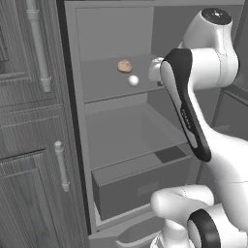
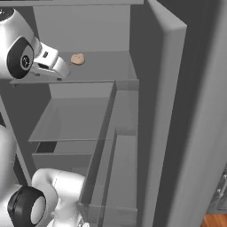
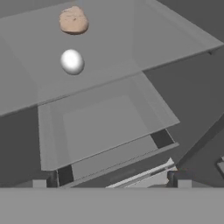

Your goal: Pick the egg and butter from the fridge and place them by the bowl for mixing.

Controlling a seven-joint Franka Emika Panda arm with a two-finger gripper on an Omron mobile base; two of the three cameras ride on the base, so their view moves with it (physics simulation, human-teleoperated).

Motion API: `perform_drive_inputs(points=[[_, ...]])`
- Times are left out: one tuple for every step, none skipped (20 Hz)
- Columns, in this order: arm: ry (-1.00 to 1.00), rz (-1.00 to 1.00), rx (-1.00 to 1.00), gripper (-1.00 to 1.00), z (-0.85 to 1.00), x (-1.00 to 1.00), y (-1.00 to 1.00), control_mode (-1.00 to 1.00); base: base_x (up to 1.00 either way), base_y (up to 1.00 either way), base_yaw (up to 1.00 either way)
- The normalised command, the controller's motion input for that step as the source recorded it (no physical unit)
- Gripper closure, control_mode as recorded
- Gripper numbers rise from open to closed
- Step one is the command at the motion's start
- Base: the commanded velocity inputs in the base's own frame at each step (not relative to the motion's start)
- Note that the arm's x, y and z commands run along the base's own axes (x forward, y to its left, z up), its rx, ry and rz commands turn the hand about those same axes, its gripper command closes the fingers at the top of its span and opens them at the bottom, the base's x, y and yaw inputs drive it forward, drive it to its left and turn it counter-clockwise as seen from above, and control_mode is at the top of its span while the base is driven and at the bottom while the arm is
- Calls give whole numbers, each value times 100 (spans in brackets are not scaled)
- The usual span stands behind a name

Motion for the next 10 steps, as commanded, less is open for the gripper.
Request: perform_drive_inputs(points=[[0,4,0,-100,0,47,0,-100,0,0,0],[0,4,0,-100,-1,50,0,-100,0,0,0],[0,4,0,-100,-1,53,0,-100,0,0,0],[0,4,0,-100,-1,54,0,-100,0,0,0],[0,4,0,-100,-1,53,0,-100,0,0,0],[0,4,0,-100,-3,56,0,-100,0,0,0],[0,4,0,-100,-6,56,0,-100,0,0,0],[0,4,0,-100,-8,56,0,-100,0,0,0],[0,4,0,-100,-9,57,0,-100,0,0,0],[0,4,0,-100,-9,59,0,-100,0,0,0]])
